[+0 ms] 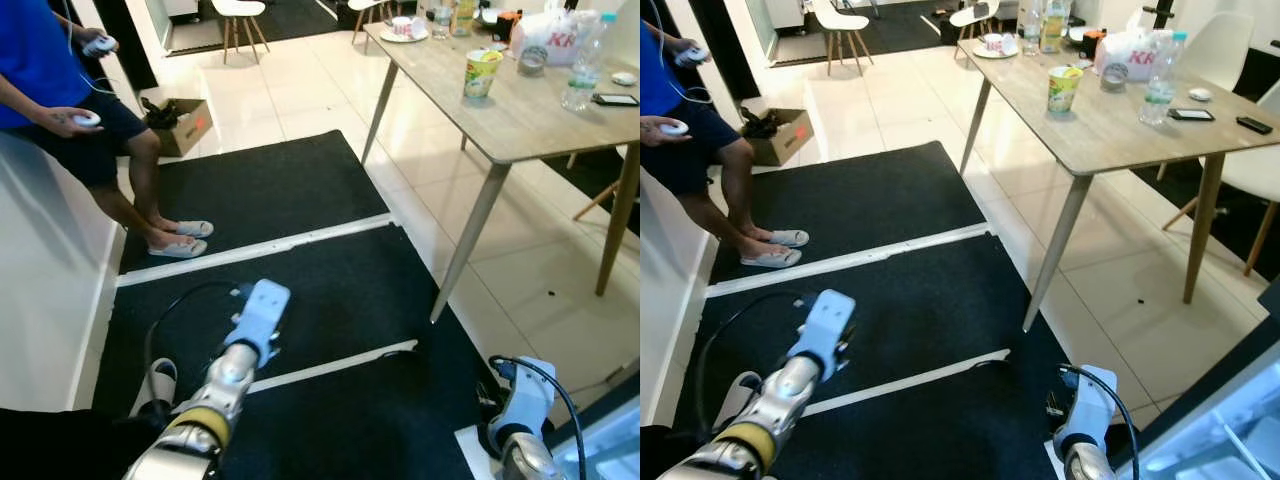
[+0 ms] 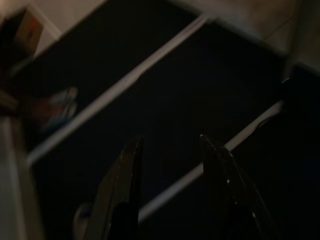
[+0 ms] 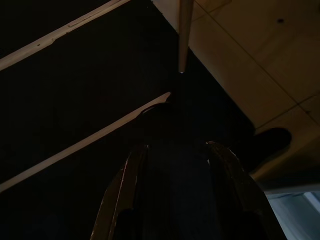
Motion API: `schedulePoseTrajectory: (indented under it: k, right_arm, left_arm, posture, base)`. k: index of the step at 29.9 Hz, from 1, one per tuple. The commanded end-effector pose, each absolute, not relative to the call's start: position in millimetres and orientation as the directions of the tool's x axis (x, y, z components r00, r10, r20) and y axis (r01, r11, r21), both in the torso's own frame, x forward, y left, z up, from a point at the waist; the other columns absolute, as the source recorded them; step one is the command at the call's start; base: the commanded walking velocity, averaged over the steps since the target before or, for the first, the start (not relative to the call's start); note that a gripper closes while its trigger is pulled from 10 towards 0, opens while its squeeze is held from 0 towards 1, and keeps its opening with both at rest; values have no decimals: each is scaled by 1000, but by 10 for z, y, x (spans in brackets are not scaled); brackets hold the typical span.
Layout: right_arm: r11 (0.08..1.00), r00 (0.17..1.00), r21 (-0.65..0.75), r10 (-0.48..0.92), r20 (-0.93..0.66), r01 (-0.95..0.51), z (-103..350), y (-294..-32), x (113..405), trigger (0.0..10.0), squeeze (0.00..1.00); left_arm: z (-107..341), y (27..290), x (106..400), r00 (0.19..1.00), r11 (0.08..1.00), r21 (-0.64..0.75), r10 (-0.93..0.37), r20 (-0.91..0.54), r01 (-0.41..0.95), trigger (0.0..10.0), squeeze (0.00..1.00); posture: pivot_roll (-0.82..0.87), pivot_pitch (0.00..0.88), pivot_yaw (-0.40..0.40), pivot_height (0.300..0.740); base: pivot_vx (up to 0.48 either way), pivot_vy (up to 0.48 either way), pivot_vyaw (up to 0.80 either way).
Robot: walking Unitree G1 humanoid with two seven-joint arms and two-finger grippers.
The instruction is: Restocking fridge
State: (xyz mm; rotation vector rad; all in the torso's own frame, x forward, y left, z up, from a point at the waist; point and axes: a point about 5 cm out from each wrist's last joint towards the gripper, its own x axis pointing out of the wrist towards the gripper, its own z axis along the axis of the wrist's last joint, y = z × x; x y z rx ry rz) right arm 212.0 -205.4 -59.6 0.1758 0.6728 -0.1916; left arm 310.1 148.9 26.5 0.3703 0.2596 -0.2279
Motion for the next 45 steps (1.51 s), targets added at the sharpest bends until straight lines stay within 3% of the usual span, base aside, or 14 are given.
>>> schedulePoseTrajectory:
  k: [1,5,8,10,16,17,20,22,25,31,38,40,43,45]
  right_arm:
    - [975,768,94,-98,-633,202,-616,-1981,2101,10000,0]
    - [997,809,68,13,-587,34,-558,-1762,2205,10000,0]
    - [997,855,73,45,-516,-8,-438,-1703,2354,10000,0]
    - [995,908,85,81,-412,-51,-238,-1630,2580,10000,0]
    - [986,967,38,167,-194,-163,209,-1469,2942,10000,0]
    - [974,969,3,224,-103,-225,418,-1362,3057,10000,0]
    - [944,943,-44,330,41,-328,784,-1141,3192,10000,0]
    - [889,872,-95,458,173,-448,1138,-890,3199,10000,0]
    - [850,818,-121,527,231,-513,1300,-728,3150,10000,0]
    - [805,772,-110,592,231,-584,1205,-484,2960,10000,0]
    - [831,793,-140,556,249,-539,1159,-584,2832,10000,0]
    - [869,832,-121,495,252,-480,1168,-713,2893,10000,0]
    - [942,913,-82,335,234,-325,1249,-1107,3125,10000,0]
    - [948,919,-76,319,230,-309,1265,-1170,3154,10000,0]
  left_arm:
    - [286,1492,3112,943,899,340,-181,-280,274,10000,0]
    - [353,1579,3086,972,934,311,-117,-202,176,10000,0]
    - [398,1661,3034,988,929,352,-70,-135,113,10000,0]
    - [555,1850,3035,999,915,403,24,-26,-11,10000,0]
    - [1007,1952,3153,988,894,442,8,156,-77,10000,0]
    - [1244,1906,3239,974,900,428,-22,226,-79,10000,0]
    - [1610,1833,3346,946,918,388,-48,321,-86,10000,0]
    - [1758,1778,3389,941,951,297,-15,338,-91,10000,0]
    - [1754,1713,3410,951,969,237,-6,309,-71,10000,0]
    - [1728,1683,3429,965,978,201,-6,264,-49,10000,0]
    - [1632,1778,3360,978,986,158,13,208,-47,10000,0]
    - [1583,1823,3331,985,996,79,19,170,-33,10000,0]
    - [1513,1836,3262,986,964,-212,-150,79,163,10000,0]
    - [1512,1826,3250,976,948,-234,-202,82,216,10000,0]
  posture:
    - [-1,0,62,740]
    - [33,0,45,740]
    - [43,0,38,740]
    - [52,0,36,740]
    - [40,0,28,740]
    - [41,0,12,740]
    - [41,0,4,740]
    - [28,0,7,740]
    - [32,0,7,740]
    - [31,0,17,740]
    - [24,0,24,740]
    - [19,0,25,740]
    - [14,0,21,740]
    - [8,0,10,740]
  base:
    - [0,0,0]
    - [0,0,0]
    - [0,0,0]
    - [0,0,0]
    - [0,0,0]
    - [0,0,0]
    - [0,0,0]
    - [0,0,0]
    - [0,0,0]
    - [0,0,0]
    - [0,0,0]
    - [0,0,0]
    - [0,0,0]
    - [0,0,0]
